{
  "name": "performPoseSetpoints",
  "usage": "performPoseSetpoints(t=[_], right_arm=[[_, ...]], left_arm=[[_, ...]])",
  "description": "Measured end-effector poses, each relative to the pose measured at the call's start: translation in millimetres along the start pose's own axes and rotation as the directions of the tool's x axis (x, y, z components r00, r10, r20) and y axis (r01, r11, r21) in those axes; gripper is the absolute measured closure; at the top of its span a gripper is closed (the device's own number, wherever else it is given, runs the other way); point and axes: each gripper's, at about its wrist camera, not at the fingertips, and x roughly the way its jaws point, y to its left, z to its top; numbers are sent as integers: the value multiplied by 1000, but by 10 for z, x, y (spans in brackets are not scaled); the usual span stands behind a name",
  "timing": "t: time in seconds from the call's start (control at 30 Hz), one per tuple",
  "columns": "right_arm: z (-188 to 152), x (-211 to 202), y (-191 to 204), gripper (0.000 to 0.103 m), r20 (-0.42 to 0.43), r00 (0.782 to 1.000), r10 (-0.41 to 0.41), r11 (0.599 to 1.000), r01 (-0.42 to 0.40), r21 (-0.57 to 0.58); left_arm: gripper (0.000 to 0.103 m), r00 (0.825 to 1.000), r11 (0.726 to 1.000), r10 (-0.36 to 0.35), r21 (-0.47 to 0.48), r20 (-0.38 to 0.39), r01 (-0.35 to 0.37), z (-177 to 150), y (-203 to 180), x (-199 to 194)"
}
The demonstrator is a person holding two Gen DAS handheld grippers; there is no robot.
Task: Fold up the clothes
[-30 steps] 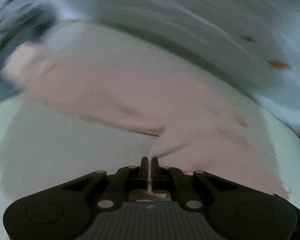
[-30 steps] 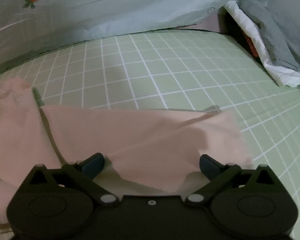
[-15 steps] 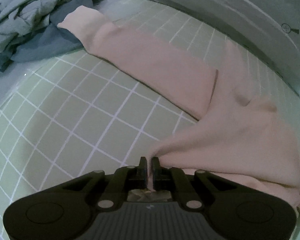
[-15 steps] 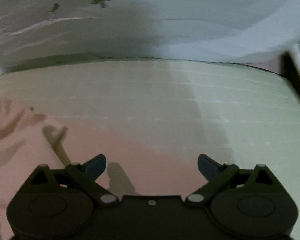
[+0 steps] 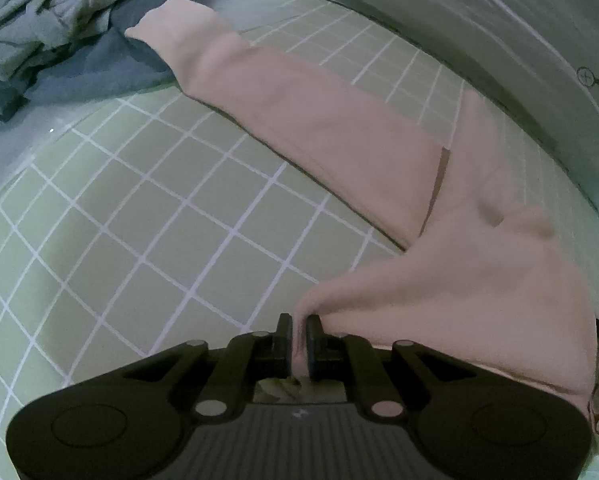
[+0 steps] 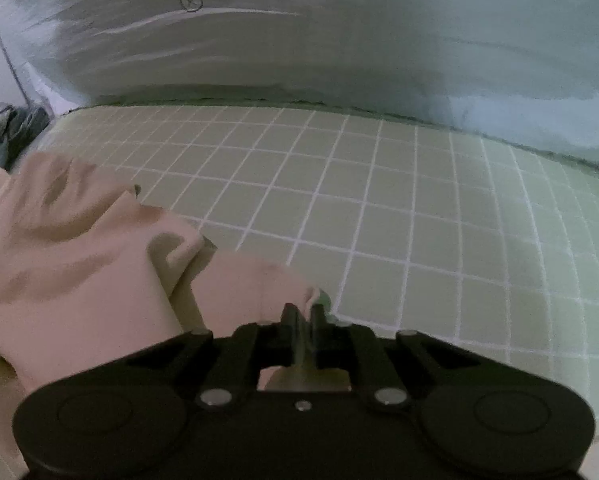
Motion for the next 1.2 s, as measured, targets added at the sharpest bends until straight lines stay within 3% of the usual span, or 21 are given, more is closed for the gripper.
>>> performPoseSetpoints(t=[0.1,0.17,0.23,0.3,0.37,0.43,0.53,0.63,0.73,0.83,1.03,1.13,1.2], right_arm=[[16,-159,-185,97,66,991,-117,993,115,37],[76,-261,-390,96,112,972,-207,974,193,120],[137,-281,-540,92,122,948,-293,947,271,171],[178,-247,-604,70,80,936,-342,926,322,194],[131,-341,-586,35,88,923,-374,907,345,241],[13,-456,-515,16,97,914,-393,890,352,288],[-270,-631,-354,0,97,914,-393,878,342,335],[-600,-772,-195,0,72,926,-371,878,325,351],[-901,-882,-79,0,34,931,-364,854,319,410],[-1147,-975,59,0,24,948,-318,859,277,430],[-1351,-1181,236,0,16,958,-285,880,255,401],[-1434,-1266,231,0,14,958,-285,885,258,387],[-1491,-1321,214,0,14,959,-282,889,256,380]], left_arm=[[86,999,999,-37,13,19,37,34,-47,-17],[72,995,995,-96,31,38,95,59,-111,-39],[68,986,986,-159,52,45,156,80,-243,-40],[69,986,983,-161,97,48,156,91,-396,-39],[65,990,979,-134,162,53,124,86,-539,-49],[57,989,976,-137,180,61,124,59,-562,-84],[50,989,982,-139,137,54,130,-14,-464,-123],[48,990,985,-133,119,38,128,-129,-341,-204],[45,990,984,-136,117,26,132,-248,-256,-300],[42,985,976,-174,134,4,172,-366,-208,-361],[33,968,948,-246,196,-55,252,-607,-327,-399],[30,972,943,-229,236,-57,236,-701,-434,-354],[36,980,949,-195,244,-48,201,-741,-484,-305]])
